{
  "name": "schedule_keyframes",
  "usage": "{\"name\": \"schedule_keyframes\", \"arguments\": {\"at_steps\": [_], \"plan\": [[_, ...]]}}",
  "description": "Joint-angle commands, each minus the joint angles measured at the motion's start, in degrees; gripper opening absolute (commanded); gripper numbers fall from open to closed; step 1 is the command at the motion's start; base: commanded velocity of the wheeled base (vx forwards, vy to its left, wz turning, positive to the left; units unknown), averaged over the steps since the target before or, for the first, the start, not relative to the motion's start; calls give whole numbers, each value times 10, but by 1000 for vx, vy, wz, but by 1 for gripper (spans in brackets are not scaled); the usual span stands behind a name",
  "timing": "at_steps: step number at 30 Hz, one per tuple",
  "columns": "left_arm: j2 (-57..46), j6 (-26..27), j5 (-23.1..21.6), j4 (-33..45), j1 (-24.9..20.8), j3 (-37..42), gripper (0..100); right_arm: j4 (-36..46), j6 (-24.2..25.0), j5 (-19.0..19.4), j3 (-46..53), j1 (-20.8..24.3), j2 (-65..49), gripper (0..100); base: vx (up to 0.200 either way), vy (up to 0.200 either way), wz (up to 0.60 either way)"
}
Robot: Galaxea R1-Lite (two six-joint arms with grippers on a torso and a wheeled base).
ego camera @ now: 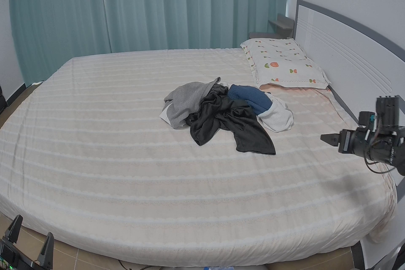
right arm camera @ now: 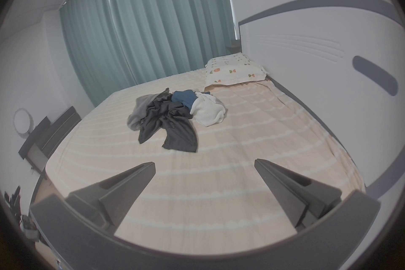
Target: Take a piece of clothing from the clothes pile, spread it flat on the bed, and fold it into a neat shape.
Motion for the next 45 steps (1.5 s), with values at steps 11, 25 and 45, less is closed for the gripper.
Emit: {"name": "schedule_keyframes", "arguments": {"at_steps": [11, 25, 45], "plan": [[-10, 0, 0, 0, 0, 8, 100, 11, 163, -54, -457, 54, 514, 100, 0, 0, 0], [-10, 0, 0, 0, 0, 8, 100, 26, 176, -53, -524, 100, 569, 100, 0, 0, 0], [-10, 1, 0, 0, 0, 8, 100, 20, 236, -47, -498, 113, 518, 0, 0, 0, 0]]}}
